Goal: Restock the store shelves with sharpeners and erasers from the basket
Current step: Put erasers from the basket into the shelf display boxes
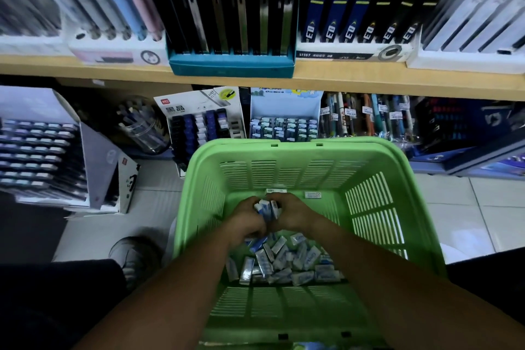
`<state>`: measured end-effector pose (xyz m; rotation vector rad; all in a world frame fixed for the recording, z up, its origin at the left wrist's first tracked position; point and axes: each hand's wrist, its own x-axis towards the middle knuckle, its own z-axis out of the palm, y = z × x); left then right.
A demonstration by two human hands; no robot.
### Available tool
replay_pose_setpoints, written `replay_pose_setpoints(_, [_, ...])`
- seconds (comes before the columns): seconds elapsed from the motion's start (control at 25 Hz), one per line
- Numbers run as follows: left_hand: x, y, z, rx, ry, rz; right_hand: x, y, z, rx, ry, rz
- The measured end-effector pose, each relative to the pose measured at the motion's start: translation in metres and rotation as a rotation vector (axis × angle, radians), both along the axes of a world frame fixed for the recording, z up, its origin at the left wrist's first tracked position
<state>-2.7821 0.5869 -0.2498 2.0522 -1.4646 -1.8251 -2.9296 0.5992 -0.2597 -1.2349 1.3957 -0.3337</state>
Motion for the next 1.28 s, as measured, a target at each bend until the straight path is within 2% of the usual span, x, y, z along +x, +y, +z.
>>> replay_pose_setpoints(0.16, [-0.006, 0.0, 0.033, 0.229, 0.395, 0.257, -0.019, -0.003, 0.037, -0.033, 0.04, 0.033])
replay_pose_setpoints(0.28, [-0.018, -0.004, 0.058, 0.266, 0.536, 0.345, -0.035, -0.005, 0.071, -0.005, 0.0, -0.01])
replay_pose_setpoints(0.44, [-0.018, -0.004, 0.092, 0.197, 0.552, 0.408, -0.04, -0.001, 0.114, -0.004, -0.07, -0.078])
replay_pose_setpoints(0.64, [-0.006, -0.004, 0.143, 0.107, 0.529, 0.349, -0.036, 0.004, 0.166, -0.029, -0.135, -0.156])
replay_pose_setpoints(0.8, [0.003, -0.007, 0.187, 0.042, 0.519, 0.383, -0.036, 0.004, 0.207, 0.011, -0.268, -0.188])
replay_pose_setpoints(0.84, [0.004, -0.008, 0.197, 0.025, 0.535, 0.39, -0.036, 0.004, 0.217, 0.017, -0.27, -0.176])
replay_pose_setpoints(1.0, [0.011, -0.012, 0.242, -0.002, 0.613, 0.393, -0.033, 0.006, 0.239, 0.007, -0.064, -0.006])
replay_pose_setpoints(1.16, [0.02, -0.007, 0.266, -0.012, 0.625, 0.341, -0.026, 0.008, 0.25, -0.057, -0.047, -0.005])
replay_pose_setpoints(1.28, [0.031, 0.0, 0.273, -0.046, 0.541, 0.286, -0.029, 0.007, 0.27, -0.108, -0.154, -0.095])
